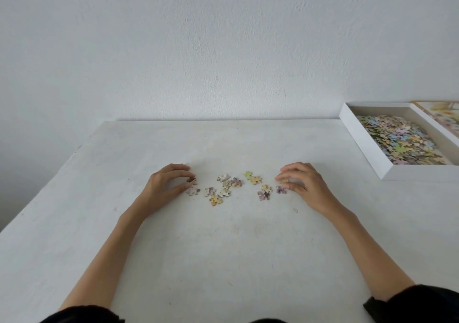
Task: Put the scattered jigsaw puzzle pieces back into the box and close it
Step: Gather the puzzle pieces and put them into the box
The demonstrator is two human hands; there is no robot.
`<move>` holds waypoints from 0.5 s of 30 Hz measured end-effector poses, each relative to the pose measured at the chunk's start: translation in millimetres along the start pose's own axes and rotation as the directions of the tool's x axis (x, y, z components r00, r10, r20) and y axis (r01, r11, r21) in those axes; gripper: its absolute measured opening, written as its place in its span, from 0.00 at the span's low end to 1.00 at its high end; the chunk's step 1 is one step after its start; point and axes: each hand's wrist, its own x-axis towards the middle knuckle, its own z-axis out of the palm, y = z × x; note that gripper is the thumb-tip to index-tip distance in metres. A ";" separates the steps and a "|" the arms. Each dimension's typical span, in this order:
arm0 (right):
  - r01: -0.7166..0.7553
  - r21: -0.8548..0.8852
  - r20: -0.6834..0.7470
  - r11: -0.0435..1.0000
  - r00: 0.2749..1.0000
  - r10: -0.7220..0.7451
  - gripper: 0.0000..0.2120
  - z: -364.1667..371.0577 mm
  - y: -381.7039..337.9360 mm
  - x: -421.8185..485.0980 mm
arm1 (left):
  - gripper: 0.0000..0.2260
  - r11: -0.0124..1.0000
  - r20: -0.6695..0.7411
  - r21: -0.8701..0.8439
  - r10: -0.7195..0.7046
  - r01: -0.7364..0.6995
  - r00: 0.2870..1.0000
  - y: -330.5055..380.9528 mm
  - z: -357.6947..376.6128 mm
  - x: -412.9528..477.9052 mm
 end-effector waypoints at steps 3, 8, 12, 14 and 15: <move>-0.016 0.045 -0.025 0.999 1.000 0.017 0.07 -1.6 -1.4 0.1 | 0.08 1.000 -0.017 -0.027 -0.009 0.008 1.000 5.3 -1.0 -1.9; -0.041 -0.033 0.027 0.999 0.999 0.042 0.15 -8.3 7.0 -3.9 | 0.09 0.999 -0.035 -0.044 -0.018 0.016 0.999 9.3 -2.8 -4.6; -0.082 0.024 -0.002 0.996 0.997 0.082 0.11 -9.0 4.2 -3.0 | 0.07 0.963 -0.098 -0.256 -0.112 0.084 0.989 22.6 -1.8 -4.5; -0.106 0.114 -0.016 0.988 0.994 0.109 0.09 -12.1 -1.0 -3.4 | 0.10 0.922 -0.093 -0.369 -0.163 0.118 0.982 25.8 0.7 -2.9; -0.113 0.163 -0.026 0.980 0.993 0.119 0.09 -13.0 -2.8 -4.0 | 0.11 0.903 -0.086 -0.411 -0.176 0.126 0.981 25.8 2.0 -1.9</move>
